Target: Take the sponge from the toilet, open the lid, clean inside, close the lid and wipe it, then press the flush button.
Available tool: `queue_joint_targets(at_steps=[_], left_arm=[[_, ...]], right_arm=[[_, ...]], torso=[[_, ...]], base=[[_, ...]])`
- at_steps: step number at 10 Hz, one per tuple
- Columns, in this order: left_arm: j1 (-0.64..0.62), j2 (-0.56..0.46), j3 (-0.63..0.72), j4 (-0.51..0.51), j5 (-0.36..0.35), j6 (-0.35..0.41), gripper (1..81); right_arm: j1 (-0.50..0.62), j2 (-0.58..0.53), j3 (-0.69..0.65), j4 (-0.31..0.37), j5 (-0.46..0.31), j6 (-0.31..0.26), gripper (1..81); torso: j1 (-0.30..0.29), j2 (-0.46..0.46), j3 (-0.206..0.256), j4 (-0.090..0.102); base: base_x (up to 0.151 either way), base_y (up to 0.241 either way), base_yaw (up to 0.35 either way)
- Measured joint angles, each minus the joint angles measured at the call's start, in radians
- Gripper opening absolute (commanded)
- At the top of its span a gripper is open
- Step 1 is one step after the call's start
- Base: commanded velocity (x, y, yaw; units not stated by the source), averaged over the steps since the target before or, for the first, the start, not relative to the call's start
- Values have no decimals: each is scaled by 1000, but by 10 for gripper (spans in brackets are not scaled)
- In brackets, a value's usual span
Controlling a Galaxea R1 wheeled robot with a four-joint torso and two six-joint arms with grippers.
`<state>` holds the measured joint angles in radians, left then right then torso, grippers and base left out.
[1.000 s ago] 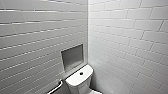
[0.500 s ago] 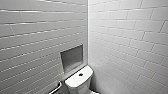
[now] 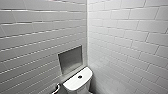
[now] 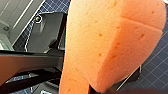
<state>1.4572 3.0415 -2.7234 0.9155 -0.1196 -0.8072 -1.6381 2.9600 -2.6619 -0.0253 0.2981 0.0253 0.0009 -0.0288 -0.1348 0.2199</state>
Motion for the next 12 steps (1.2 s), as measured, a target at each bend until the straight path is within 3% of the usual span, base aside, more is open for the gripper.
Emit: queue_joint_targets(at_steps=[3,6,9,12], left_arm=[[-5,-3,0,0,-4,0,811],[0,-15,5,0,-13,-1,811],[-12,-91,35,0,-149,-9,811],[-70,-180,158,0,-173,-28,811]], right_arm=[[2,0,-8,0,-3,0,10],[1,6,-13,0,-67,0,10],[3,14,-24,-1,-81,-3,10],[10,27,-24,-1,-79,-7,10]], torso=[[0,0,0,0],[0,0,0,0],[0,0,0,0],[0,0,0,0]], base=[[0,0,0],[0,0,0],[0,0,0],[0,0,0]])
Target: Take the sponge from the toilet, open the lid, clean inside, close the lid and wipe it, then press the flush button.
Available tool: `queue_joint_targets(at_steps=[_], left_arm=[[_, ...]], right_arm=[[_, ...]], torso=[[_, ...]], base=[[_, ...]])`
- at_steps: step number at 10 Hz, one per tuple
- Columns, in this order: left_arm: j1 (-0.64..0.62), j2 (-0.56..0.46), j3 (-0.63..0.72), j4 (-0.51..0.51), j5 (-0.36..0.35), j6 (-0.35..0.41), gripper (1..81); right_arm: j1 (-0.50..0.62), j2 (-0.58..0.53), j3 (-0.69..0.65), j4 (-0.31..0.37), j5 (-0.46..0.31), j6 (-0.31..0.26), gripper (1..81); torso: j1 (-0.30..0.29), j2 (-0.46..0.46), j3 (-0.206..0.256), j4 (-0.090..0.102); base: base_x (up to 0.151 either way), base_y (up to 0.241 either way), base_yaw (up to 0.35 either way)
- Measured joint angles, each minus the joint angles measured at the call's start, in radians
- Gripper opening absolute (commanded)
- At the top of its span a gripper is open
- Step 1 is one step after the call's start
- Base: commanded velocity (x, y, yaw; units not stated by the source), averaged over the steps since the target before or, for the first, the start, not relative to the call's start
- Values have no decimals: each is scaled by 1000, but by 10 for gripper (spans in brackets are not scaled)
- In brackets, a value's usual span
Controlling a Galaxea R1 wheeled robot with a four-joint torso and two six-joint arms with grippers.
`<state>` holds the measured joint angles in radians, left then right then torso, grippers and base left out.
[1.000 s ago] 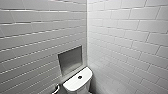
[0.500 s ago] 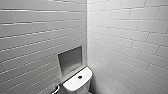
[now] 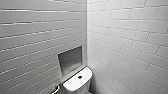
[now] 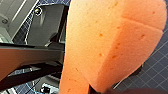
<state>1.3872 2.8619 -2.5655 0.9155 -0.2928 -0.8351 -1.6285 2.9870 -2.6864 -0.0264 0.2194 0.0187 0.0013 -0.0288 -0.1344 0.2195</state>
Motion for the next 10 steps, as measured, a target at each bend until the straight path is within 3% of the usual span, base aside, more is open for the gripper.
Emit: queue_joint_targets(at_steps=[5,10], left_arm=[[-87,-207,410,0,53,-34,811],[-301,-409,802,-11,221,-82,811]], right_arm=[[8,10,0,0,0,0,10],[14,16,-5,1,-1,0,10]], torso=[[0,0,0,0],[0,0,0,0]], base=[[0,0,0],[0,0,0]])
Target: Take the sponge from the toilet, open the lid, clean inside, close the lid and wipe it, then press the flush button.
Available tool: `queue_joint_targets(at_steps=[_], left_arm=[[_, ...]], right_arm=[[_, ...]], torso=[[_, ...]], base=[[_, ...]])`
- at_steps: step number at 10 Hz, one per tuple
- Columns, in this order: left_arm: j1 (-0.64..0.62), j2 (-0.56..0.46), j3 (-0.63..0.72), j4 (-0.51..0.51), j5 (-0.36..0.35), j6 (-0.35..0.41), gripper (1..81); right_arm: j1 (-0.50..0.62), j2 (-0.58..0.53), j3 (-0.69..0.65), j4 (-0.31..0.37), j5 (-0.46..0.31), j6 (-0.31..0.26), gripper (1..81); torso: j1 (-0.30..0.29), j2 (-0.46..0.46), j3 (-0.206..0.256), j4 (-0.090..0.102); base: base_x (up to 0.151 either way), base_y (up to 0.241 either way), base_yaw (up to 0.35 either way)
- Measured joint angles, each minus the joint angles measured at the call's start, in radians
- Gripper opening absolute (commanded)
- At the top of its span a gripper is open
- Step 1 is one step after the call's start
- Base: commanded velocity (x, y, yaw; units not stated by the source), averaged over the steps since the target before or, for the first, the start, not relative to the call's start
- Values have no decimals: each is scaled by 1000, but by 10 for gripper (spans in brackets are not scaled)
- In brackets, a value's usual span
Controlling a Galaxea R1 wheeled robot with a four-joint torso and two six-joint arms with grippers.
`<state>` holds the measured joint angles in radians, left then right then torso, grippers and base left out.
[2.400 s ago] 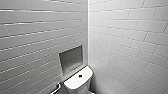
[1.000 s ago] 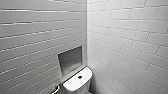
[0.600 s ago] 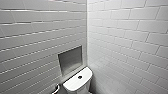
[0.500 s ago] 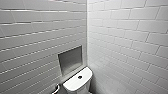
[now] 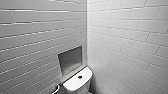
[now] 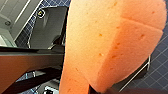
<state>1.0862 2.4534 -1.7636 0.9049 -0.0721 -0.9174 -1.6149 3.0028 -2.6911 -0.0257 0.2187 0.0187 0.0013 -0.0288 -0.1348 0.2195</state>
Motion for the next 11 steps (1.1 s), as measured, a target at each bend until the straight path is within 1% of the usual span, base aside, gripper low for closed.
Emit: queue_joint_targets(at_steps=[1,3,5,8,10,11], left_arm=[[-65,-26,57,-21,30,-4,811],[-150,-62,140,-59,74,-22,811],[-245,-79,204,-113,150,-26,811],[-427,-54,249,-187,263,-29,811],[-494,-11,249,-239,334,-30,811],[-517,19,229,-260,345,-30,811]], right_arm=[[0,0,-2,0,1,0,10],[0,0,-7,0,1,0,10],[-1,1,-7,0,0,0,10],[-4,2,-16,0,8,0,10],[-5,3,-17,0,9,0,10],[-5,3,-17,0,10,0,10]], torso=[[0,0,0,0],[0,0,0,0],[0,0,0,0],[0,1,-1,0],[0,1,-1,0],[0,1,-2,0]], base=[[0,0,0],[0,0,0],[0,0,0],[0,0,0],[0,0,0],[0,0,0]])
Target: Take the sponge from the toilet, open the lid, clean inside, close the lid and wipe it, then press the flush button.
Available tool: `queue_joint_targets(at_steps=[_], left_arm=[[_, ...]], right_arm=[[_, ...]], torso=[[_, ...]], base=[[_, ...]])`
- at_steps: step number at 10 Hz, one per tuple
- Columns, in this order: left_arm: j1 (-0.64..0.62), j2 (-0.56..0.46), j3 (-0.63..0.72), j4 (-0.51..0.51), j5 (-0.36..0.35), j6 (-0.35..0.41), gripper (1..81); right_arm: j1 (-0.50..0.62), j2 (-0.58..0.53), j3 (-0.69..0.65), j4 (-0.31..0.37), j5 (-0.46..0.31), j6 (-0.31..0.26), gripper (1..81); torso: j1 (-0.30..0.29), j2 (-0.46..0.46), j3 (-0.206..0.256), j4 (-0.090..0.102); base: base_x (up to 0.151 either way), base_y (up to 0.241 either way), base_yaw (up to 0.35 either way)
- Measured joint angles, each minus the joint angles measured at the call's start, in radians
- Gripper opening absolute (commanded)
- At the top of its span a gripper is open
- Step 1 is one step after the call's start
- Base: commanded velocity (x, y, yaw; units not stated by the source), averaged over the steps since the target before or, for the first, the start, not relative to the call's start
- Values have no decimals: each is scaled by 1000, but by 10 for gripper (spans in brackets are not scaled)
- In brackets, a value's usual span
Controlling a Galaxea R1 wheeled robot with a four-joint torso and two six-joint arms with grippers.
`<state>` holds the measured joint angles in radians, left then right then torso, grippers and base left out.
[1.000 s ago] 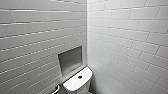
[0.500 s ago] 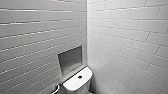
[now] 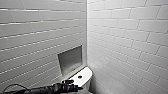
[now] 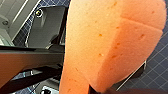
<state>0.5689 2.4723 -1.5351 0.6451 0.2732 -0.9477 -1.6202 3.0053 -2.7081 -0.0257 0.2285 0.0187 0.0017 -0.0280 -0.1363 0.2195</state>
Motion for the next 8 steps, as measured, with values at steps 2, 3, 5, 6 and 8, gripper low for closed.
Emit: queue_joint_targets(at_steps=[2,3,5,6,8], left_arm=[[-23,49,-89,-29,21,0,811],[-36,77,-130,-40,30,0,811],[-71,127,-160,-59,34,0,811],[-93,138,-176,-67,34,0,811],[-140,144,-207,-77,47,0,811]], right_arm=[[0,0,-2,0,0,0,10],[0,0,-2,0,-1,0,10],[1,0,-2,0,0,0,10],[3,0,-2,0,3,0,10],[8,0,-2,0,6,0,10]], torso=[[0,0,0,0],[0,0,0,0],[0,0,-8,0],[0,0,-28,0],[1,1,-95,0]], base=[[0,0,0],[0,0,0],[0,0,0],[0,0,0],[0,0,0]])
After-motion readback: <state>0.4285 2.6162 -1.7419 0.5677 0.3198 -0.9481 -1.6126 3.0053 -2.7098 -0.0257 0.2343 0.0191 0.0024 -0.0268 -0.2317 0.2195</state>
